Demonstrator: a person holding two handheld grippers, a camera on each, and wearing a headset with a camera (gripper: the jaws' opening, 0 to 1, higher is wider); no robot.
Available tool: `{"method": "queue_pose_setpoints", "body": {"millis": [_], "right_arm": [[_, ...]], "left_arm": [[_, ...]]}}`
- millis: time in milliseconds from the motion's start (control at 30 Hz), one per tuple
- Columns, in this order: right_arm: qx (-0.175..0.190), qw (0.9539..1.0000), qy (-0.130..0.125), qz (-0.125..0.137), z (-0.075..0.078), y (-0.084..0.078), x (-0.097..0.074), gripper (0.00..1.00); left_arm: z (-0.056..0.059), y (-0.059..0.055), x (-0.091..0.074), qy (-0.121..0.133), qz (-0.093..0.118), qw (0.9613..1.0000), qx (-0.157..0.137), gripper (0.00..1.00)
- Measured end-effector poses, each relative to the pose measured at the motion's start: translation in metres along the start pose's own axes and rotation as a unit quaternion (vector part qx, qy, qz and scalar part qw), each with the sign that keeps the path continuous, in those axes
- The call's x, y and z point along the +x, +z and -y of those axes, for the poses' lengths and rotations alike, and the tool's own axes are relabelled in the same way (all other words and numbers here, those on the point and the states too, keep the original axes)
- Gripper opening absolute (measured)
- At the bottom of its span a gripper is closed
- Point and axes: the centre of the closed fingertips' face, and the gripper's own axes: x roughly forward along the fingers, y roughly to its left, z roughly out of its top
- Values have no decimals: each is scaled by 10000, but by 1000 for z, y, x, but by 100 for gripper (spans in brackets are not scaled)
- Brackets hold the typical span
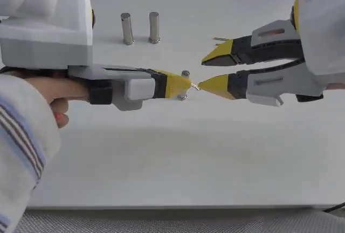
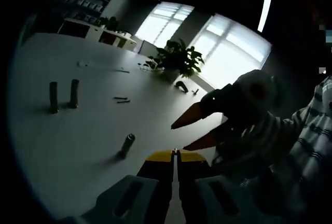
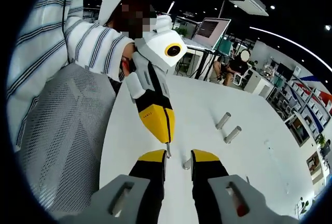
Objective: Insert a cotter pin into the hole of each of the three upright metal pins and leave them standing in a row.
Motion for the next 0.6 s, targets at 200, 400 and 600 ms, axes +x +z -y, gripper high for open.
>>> {"method": "queue_pose_setpoints", "body": {"millis": [200, 400, 600], "right_arm": [[361, 9992, 189, 34, -7, -8, 2, 13], [811, 9960, 312, 226, -10, -10, 2, 13], [1187, 9913, 449, 360, -16, -10, 1, 10]], "left_arm": [[5, 3, -1, -81, 123, 9980, 618, 0], [14, 8, 0, -308, 220, 9917, 1225, 0], [21, 9, 0, -407, 230, 9844, 1694, 0]]}}
